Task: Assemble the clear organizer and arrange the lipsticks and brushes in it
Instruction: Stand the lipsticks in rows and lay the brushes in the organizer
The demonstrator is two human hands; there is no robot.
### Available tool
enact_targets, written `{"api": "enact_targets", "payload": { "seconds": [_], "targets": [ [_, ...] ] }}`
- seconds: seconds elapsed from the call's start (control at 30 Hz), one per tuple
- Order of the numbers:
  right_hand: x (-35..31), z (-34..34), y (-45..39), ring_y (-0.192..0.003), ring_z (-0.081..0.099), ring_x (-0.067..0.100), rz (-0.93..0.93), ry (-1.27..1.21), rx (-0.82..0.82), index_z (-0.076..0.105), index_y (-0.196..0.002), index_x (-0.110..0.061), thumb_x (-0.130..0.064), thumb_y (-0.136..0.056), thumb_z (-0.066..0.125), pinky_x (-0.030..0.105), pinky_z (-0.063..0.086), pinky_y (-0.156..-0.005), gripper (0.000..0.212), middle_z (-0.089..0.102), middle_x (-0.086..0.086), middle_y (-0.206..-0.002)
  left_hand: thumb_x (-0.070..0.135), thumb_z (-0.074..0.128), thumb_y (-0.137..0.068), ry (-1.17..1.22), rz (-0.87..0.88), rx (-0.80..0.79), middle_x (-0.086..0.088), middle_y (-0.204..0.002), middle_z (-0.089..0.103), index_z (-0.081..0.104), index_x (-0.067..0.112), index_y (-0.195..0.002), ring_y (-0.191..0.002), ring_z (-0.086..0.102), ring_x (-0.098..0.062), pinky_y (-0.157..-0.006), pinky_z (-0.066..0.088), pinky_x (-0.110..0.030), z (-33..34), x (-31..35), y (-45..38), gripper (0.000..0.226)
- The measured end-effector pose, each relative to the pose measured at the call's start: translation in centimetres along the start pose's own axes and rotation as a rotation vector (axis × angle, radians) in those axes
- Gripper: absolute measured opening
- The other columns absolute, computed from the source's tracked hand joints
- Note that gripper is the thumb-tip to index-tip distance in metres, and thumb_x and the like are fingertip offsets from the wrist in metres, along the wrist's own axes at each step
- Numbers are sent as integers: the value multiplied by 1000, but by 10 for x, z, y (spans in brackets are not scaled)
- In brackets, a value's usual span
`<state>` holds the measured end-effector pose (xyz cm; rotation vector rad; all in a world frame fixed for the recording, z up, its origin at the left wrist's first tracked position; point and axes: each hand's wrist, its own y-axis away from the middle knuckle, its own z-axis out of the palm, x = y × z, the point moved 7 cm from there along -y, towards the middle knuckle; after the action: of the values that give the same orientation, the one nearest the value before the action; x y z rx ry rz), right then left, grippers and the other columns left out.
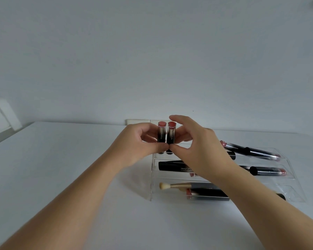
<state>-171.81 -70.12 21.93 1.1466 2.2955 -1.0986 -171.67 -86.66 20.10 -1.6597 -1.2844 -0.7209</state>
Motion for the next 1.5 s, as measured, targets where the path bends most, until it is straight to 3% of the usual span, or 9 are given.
{"api": "enact_targets", "payload": {
  "seconds": [0.13, 0.4, 0.67, 0.97, 1.1, 1.2, 1.37, 1.5],
  "targets": [
    [1, 0, 0, -95, 66, -3, 3, -4, 2, 49, -137, -40, -16, -86, 72, 21, 52, -90, 61, 72, -15, -98, 17, 87, -77, 1, 2, 6, 16, -95, 78, 75, 32, -97, -88, 74, -8, -90, 55, -34, -2, 0, 0, 28],
    [2, 1, -1, -97, 65, -2, -16, 3, -6, 45, -141, -40, -16, -88, 72, 27, 53, -91, 65, 70, -14, -99, 14, 86, -78, -20, 14, 17, 15, -93, 78, 76, 30, -95, -87, 74, -9, -92, 57, -38, -2, 2, 0, 26],
    [2, 1, 0, -96, 64, -4, -31, 9, 7, 42, -139, -44, -19, -86, 73, 27, 54, -89, 66, 70, -16, -98, 14, 85, -78, -18, -2, 13, 14, -93, 78, 75, 28, -97, -87, 75, -11, -89, 57, -33, -1, 2, 0, 26],
    [-4, -9, 0, -97, 62, -3, -56, 58, 37, 40, -139, -47, -31, -85, 74, 26, 54, -86, 65, 67, -18, -99, 33, 86, -67, -4, -23, 8, 17, -98, 77, 74, 34, -97, -91, 73, -6, -94, 56, -40, -1, 2, 2, 32],
    [0, -37, -8, -96, 63, -3, -27, 86, 53, 56, -131, -37, -32, -86, 74, 24, 55, -85, 49, 66, -17, -98, 39, 84, -62, -4, -58, -14, 17, -97, 77, 74, 33, -100, -92, 72, -5, -92, 54, -33, 0, -5, 1, 39],
    [13, -65, -16, -95, 65, -2, 23, 135, -35, 65, -119, -35, -30, -87, 75, 20, 55, -80, 34, 68, -16, -97, 41, 84, -63, 15, -72, -52, 16, -96, 78, 74, 33, -102, -91, 72, -3, -86, 51, -26, 2, -11, 1, 41],
    [28, -97, -21, -90, 68, -7, 86, 236, -372, 69, -110, -39, -36, -83, 77, 22, 52, -85, 28, 72, -22, -95, 54, 84, -55, 30, -95, -123, 16, -104, 77, 73, 47, -102, -101, 72, -4, -101, 50, -34, 9, -16, 0, 49],
    [42, -96, -18, -91, 66, -10, 165, 364, -617, 69, -108, -43, -41, -85, 76, 20, 48, -84, 25, 69, -32, -99, 60, 82, -54, 18, -117, -151, 18, -103, 77, 73, 51, -103, -99, 71, 0, -103, 49, -33, 11, -20, 1, 50]
  ]
}}
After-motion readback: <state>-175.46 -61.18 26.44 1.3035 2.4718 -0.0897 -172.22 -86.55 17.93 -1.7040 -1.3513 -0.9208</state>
